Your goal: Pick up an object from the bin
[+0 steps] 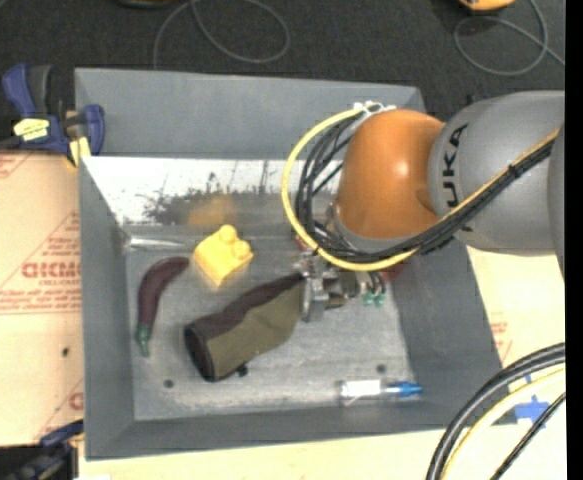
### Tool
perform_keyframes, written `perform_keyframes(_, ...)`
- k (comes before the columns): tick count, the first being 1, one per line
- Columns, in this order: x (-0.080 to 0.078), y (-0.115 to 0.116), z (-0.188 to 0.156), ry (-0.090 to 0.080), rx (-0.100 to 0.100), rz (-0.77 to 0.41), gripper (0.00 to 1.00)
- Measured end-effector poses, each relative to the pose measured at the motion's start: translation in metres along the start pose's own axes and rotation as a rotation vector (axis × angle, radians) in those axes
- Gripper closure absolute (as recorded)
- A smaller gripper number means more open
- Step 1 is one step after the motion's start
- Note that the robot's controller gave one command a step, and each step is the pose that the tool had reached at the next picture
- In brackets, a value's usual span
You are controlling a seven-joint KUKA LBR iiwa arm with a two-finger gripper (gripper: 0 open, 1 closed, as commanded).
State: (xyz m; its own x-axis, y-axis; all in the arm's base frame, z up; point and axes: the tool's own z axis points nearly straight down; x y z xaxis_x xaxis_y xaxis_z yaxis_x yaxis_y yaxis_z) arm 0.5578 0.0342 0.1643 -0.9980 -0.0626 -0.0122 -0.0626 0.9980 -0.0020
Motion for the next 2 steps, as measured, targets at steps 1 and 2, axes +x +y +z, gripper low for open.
perform_keyframes(1,0.0,0.0,0.0,0.0,0.0,0.0,1.0)
perform_keyframes(2,-0.008,-0.004,-0.045,-0.003,0.001,0.001,1.0)
